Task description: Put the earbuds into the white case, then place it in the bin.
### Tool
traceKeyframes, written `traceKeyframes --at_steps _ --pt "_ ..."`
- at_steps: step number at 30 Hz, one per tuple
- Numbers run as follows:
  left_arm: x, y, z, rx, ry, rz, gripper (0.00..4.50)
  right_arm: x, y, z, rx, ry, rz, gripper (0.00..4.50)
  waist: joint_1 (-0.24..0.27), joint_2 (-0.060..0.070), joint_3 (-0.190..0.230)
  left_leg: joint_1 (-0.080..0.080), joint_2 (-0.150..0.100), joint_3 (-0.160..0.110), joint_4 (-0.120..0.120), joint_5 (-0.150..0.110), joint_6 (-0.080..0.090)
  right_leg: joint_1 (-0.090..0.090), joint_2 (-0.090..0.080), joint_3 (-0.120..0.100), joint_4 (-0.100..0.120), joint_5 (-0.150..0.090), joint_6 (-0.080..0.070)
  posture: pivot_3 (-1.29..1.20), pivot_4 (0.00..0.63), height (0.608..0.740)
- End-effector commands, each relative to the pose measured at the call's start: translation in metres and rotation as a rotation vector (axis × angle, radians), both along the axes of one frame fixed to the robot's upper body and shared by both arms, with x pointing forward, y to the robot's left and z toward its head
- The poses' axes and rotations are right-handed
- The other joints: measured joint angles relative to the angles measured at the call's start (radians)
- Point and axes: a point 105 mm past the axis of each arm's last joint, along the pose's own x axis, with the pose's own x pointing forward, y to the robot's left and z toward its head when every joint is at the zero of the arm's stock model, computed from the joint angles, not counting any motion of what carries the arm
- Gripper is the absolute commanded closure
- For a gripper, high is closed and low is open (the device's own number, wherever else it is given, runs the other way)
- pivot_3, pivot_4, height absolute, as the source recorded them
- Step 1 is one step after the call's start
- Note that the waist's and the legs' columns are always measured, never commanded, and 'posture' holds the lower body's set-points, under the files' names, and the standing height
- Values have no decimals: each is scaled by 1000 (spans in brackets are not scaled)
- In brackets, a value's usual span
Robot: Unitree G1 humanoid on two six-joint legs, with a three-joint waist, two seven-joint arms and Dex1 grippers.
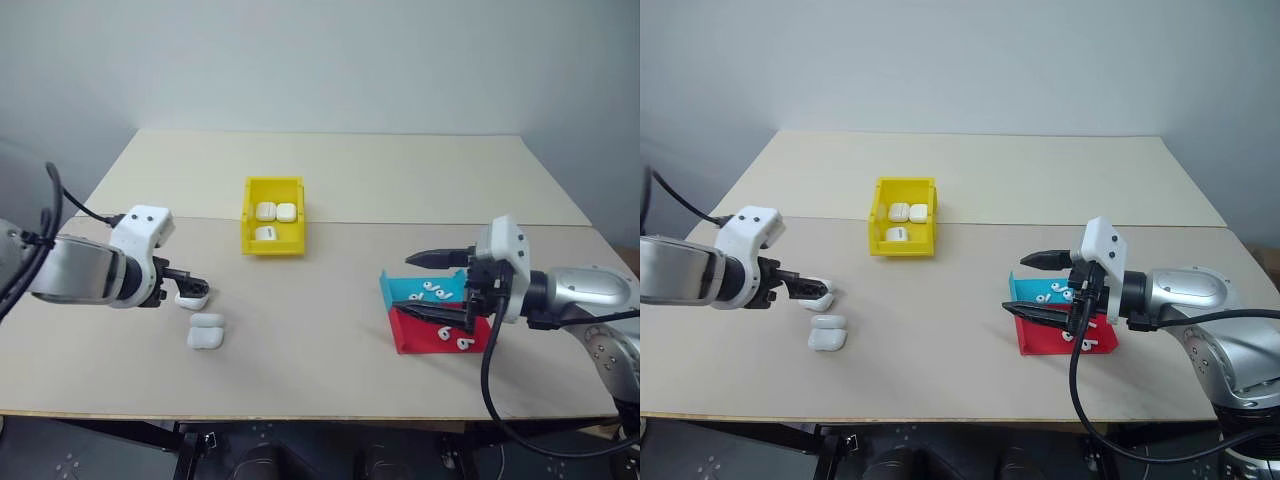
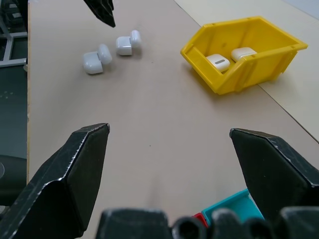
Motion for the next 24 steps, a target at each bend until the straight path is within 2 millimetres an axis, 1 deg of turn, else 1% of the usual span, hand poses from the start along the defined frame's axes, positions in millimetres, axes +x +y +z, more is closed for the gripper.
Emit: traceKeyframes --at_steps 1,3,9,13,17,19,24 --pt "-5 4 7 -5 37 -30 0 -5 2 13 1 -54 8 14 -3 0 0 0 0 0 0 0 0 0 0 0 0 0 0 0 150 740" --pt "-7 5 4 -4 63 -30 0 -7 2 11 5 -52 8 14 -5 0 0 0 0 1 0 2 -3 0 0 0 0 0 0 0 150 740" --pt "-16 3 -9 -28 149 -72 0 -11 4 5 12 -45 -5 14 -2 0 0 0 0 0 0 2 -3 1 0 -1 0 0 0 0 150 740" --pt "-21 3 -22 -56 189 -65 0 -15 6 3 16 -39 -3 14 -2 0 0 0 0 0 0 2 -3 0 0 0 0 0 0 0 150 740" --pt "-18 5 -38 -70 190 -11 0 -15 7 3 20 -41 -3 14 -4 0 0 1 0 0 0 1 -2 1 0 0 1 0 0 0 150 740" --pt "-16 7 -42 -70 180 20 0 -16 8 3 20 -41 -3 14 -4 0 0 1 0 -1 0 1 -1 1 0 0 1 0 0 0 150 740" --pt "-8 -3 -49 -85 117 59 0 -16 9 1 26 -44 -8 14 -2 0 0 1 0 -1 0 1 -1 1 0 0 0 0 0 0 150 740"
